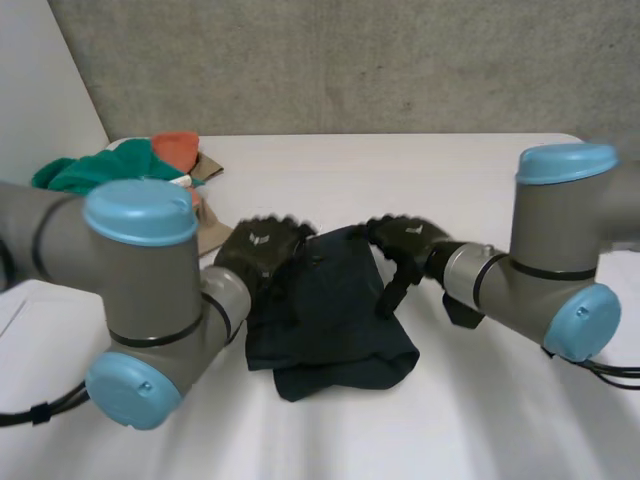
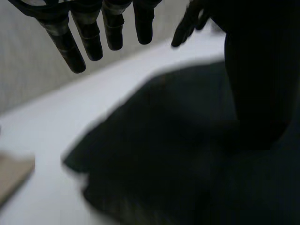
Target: Fold the laundry.
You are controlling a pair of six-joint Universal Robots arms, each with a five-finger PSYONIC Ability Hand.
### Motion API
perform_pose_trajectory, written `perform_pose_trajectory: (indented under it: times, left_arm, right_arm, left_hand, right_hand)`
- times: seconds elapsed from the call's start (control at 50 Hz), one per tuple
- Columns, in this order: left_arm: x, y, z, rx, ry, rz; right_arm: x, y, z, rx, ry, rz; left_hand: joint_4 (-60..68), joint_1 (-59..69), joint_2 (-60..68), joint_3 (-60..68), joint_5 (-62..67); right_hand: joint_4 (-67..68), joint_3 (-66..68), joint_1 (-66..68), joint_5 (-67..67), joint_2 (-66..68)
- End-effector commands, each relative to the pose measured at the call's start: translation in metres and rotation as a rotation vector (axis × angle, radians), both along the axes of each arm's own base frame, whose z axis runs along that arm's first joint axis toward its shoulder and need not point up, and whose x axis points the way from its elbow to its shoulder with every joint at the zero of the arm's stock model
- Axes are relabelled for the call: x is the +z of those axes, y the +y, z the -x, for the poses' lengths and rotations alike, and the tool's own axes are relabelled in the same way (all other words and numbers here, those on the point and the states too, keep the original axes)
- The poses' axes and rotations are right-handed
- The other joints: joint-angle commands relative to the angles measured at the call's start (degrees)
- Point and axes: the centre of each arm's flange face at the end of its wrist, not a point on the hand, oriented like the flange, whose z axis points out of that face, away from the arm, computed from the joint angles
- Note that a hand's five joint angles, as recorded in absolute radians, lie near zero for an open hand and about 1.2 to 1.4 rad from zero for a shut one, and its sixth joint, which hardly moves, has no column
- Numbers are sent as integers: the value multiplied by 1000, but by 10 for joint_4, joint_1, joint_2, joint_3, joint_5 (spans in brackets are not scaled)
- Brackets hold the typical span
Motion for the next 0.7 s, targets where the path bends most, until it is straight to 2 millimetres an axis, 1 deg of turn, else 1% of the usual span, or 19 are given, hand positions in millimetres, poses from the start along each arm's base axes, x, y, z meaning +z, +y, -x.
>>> perform_pose_trajectory:
  times: [0.02, 0.12, 0.2, 0.22, 0.26, 0.3, 0.34, 0.36, 0.38, 0.42, 0.44, 0.48, 0.5, 0.52, 0.58, 0.6, 0.64, 0.68, 0.7]
  left_arm:
    - [-36, 1, -19, 63, -133, -81]
    - [-40, 1, -23, 39, -150, -71]
    - [-29, -1, -23, 8, -142, -45]
    - [-22, 0, -23, -5, -126, -33]
    - [-13, 1, -23, -18, -106, -21]
    - [4, 1, -22, -38, -65, 10]
    - [19, 2, -21, -53, -29, 38]
    - [34, 3, -22, -67, 11, 66]
    - [43, 3, -22, -72, 31, 84]
    - [59, 3, -23, -84, 75, 119]
    - [76, 2, -25, -97, 123, 160]
    - [93, 1, -26, -115, 167, 202]
    - [106, -1, -28, -136, 204, 234]
    - [113, -2, -29, -148, 223, 248]
    - [134, 0, -29, -243, 283, 250]
    - [138, 3, -29, -275, 296, 236]
    - [143, 8, -29, -341, 313, 195]
    - [147, 20, -28, -461, 335, 115]
    - [148, 24, -28, -495, 340, 96]
  right_arm:
    - [-30, 4, -4, 17, 110, -15]
    - [-29, 1, 3, -18, 228, 84]
    - [-8, 3, 2, -16, 226, 184]
    - [3, 5, 1, -18, 208, 229]
    - [14, 9, -1, -15, 193, 267]
    - [29, 17, -4, -17, 178, 340]
    - [39, 23, -5, -22, 176, 396]
    - [42, 26, -5, -27, 178, 424]
    - [50, 35, -7, -32, 184, 488]
    - [54, 44, -6, -34, 195, 532]
    - [56, 56, -6, -27, 207, 577]
    - [54, 69, -6, -7, 222, 611]
    - [52, 75, -5, 3, 231, 615]
    - [47, 88, -5, 34, 242, 629]
    - [33, 109, -2, 84, 263, 611]
    - [21, 123, 1, 113, 273, 583]
    - [11, 136, 3, 138, 269, 557]
    - [-4, 150, 5, 154, 249, 536]
    - [-8, 152, 5, 153, 237, 535]
  left_hand:
    - [-15, -8, -18, -19, -29]
    - [-15, -8, -18, -19, -29]
    - [-15, -8, -18, -19, -29]
    - [-15, -8, -18, -19, -29]
    - [-15, -8, -18, -19, -29]
    - [-15, -8, -18, -19, -29]
    - [-15, -8, -18, -19, -29]
    - [-15, -8, -18, -19, -29]
    - [-15, -8, -18, -19, -29]
    - [-15, -8, -18, -19, -29]
    - [-15, -8, -18, -19, -29]
    - [-15, -8, -18, -19, -29]
    - [-15, -8, -18, -19, -29]
    - [-15, -8, -18, -19, -29]
    - [-15, -8, -18, -19, -29]
    - [-15, -8, -18, -19, -29]
    - [-15, -8, -18, -19, -29]
    - [-15, -8, -18, -19, -29]
    - [-15, -8, -18, -19, -29]
  right_hand:
    - [-18, -18, -28, -29, -18]
    - [-18, -18, -28, -29, -18]
    - [-18, -18, -28, -29, -18]
    - [-18, -18, -28, -29, -18]
    - [-18, -18, -28, -29, -18]
    - [-18, -18, -28, -29, -18]
    - [-18, -18, -28, -29, -18]
    - [-18, -18, -28, -29, -18]
    - [-18, -18, -28, -29, -18]
    - [-18, -18, -28, -29, -18]
    - [-18, -18, -28, -29, -18]
    - [-18, -18, -28, -29, -18]
    - [-18, -18, -28, -29, -18]
    - [-18, -18, -28, -29, -18]
    - [-18, -18, -28, -29, -18]
    - [-18, -18, -28, -29, -18]
    - [-18, -18, -28, -29, -18]
    - [-18, -18, -28, -29, -18]
    - [-18, -18, -28, -29, -18]
